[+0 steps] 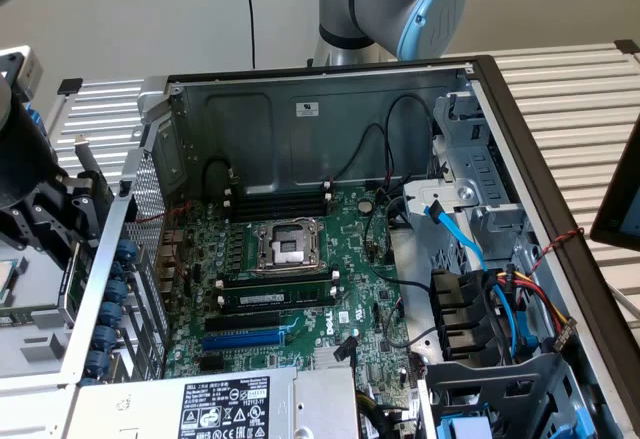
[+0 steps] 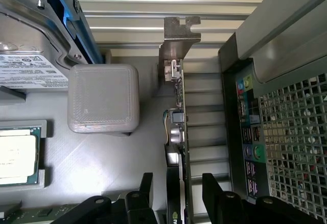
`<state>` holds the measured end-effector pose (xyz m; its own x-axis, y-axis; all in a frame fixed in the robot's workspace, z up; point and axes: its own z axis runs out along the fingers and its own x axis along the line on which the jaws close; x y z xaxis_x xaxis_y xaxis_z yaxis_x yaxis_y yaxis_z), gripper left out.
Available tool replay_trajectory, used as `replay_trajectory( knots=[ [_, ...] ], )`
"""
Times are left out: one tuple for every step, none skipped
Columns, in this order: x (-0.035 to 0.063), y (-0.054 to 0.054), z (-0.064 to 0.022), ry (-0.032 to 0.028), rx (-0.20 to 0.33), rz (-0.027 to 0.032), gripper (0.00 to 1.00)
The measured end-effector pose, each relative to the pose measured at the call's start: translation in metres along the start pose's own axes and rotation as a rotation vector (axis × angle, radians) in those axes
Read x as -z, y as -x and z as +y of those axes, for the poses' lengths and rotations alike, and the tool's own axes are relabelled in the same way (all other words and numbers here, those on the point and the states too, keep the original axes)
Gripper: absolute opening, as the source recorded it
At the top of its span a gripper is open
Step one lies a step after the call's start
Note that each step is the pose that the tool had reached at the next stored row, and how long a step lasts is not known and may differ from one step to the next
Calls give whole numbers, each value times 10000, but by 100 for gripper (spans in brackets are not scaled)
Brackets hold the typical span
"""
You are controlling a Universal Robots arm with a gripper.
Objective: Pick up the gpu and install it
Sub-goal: 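Pick up the gpu and move the gpu toward the slot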
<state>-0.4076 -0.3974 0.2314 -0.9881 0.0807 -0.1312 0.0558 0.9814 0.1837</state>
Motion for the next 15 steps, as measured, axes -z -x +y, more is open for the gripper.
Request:
replay_trajectory(
  knots=[
    [-2,-2,0,1,7,-19,51],
    [-4,-3,2,3,11,-39,51],
    [-6,-3,2,4,14,-48,51],
    [-10,-4,3,4,15,-54,51],
    [-17,-5,3,6,14,-57,51],
    [-27,-7,2,4,14,-56,51],
    [-36,-8,3,4,14,-55,51],
    [-42,-9,4,4,14,-56,51],
    [-46,-10,5,3,14,-54,51],
    [-49,-10,7,3,14,-54,51],
    [-53,-11,8,3,13,-55,51],
    [-61,-12,9,4,14,-57,51],
    [-66,-13,12,4,14,-55,51],
    [-69,-14,14,4,14,-56,51],
    [-70,-14,14,4,15,-54,49]
  ],
)
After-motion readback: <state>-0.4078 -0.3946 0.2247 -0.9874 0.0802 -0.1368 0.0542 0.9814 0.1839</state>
